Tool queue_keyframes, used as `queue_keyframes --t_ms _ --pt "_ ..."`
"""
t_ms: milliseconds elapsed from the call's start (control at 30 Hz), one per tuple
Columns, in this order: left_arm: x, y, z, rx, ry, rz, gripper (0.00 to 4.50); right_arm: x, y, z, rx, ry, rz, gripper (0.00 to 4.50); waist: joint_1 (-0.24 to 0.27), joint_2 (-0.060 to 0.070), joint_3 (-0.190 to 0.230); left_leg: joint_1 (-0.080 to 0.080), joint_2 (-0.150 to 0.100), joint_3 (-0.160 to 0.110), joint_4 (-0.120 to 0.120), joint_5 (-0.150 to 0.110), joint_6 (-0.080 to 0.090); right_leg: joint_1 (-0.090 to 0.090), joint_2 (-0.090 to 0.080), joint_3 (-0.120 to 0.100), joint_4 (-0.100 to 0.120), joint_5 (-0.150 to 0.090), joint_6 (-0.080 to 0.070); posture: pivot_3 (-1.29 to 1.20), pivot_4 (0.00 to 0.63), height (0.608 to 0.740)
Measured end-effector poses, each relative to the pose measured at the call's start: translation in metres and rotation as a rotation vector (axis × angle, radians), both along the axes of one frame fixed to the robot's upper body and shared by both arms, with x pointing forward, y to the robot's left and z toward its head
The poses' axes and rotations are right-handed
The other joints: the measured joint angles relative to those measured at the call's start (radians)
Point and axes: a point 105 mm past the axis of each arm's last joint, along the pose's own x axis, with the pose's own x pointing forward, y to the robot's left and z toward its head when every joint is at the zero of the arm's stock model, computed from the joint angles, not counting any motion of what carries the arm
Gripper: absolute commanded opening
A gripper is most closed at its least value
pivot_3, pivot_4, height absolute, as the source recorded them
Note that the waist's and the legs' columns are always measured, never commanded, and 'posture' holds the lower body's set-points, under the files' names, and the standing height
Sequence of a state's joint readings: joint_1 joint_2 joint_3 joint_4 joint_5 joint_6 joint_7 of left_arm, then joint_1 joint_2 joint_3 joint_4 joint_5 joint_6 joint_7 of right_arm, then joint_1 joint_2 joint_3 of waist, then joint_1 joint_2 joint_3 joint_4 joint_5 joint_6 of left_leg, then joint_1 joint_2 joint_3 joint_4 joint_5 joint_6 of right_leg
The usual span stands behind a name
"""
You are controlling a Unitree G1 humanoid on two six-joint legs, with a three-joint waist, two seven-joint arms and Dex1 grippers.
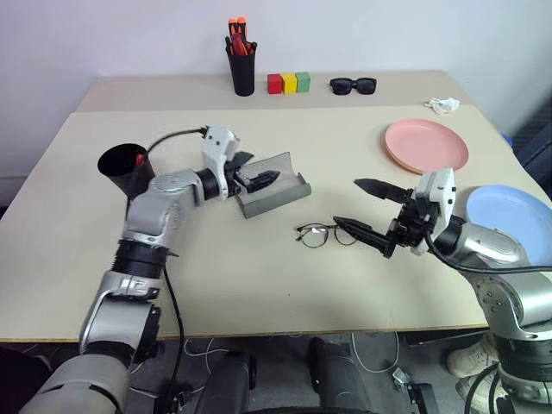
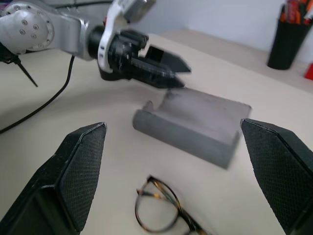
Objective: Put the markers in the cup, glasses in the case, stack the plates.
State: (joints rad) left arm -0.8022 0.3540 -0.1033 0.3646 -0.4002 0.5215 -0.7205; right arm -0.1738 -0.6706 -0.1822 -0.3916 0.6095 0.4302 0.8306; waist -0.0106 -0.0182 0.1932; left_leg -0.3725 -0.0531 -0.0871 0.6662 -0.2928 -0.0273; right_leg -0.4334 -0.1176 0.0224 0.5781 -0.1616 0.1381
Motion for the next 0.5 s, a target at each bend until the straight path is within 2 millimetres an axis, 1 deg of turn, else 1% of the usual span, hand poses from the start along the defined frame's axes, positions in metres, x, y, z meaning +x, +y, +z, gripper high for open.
queue_keyframes --t_ms 133,267,367,467,500 --pt "0.005 -0.010 -0.014 0.038 0.037 -0.065 4.49 -0.005 -0.006 0.001 -0.007 -0.012 -0.039 4.50 0.001 0.000 0.000 0.000 0.000 0.000 0.000 0.000 0.000 0.000 0.000 0.000 0.000 0.000 0.000 0.00 0.150 0.740" --pt "0.010 -0.023 -0.039 0.099 0.108 -0.086 4.49 -0.008 -0.002 0.003 -0.002 -0.028 -0.048 4.50 0.001 0.000 0.000 0.000 0.000 0.000 0.001 0.000 0.000 0.001 0.000 0.000 0.000 0.000 0.000 0.00 0.150 0.740" --pt "0.010 -0.029 -0.040 0.135 0.108 -0.137 4.49 -0.008 -0.002 0.004 0.001 -0.036 -0.059 4.50 0.003 0.000 0.000 0.000 0.000 0.000 0.001 0.000 0.000 0.001 0.000 0.000 0.000 0.000 0.000 0.00 0.150 0.740" --pt "0.010 -0.038 -0.040 0.120 0.100 -0.155 3.66 -0.008 -0.003 0.003 0.001 -0.033 -0.071 4.50 0.009 0.000 0.000 0.001 0.000 0.000 0.001 0.000 0.000 0.002 0.000 0.000 0.000 0.000 0.000 0.00 0.150 0.740" --pt "0.011 -0.040 -0.039 0.121 0.098 -0.155 3.21 -0.008 -0.004 0.002 0.000 -0.030 -0.075 4.50 0.014 0.000 0.000 0.001 0.000 0.000 0.001 0.000 0.000 0.002 0.000 0.000 0.000 0.000 0.000 0.00 0.150 0.740"
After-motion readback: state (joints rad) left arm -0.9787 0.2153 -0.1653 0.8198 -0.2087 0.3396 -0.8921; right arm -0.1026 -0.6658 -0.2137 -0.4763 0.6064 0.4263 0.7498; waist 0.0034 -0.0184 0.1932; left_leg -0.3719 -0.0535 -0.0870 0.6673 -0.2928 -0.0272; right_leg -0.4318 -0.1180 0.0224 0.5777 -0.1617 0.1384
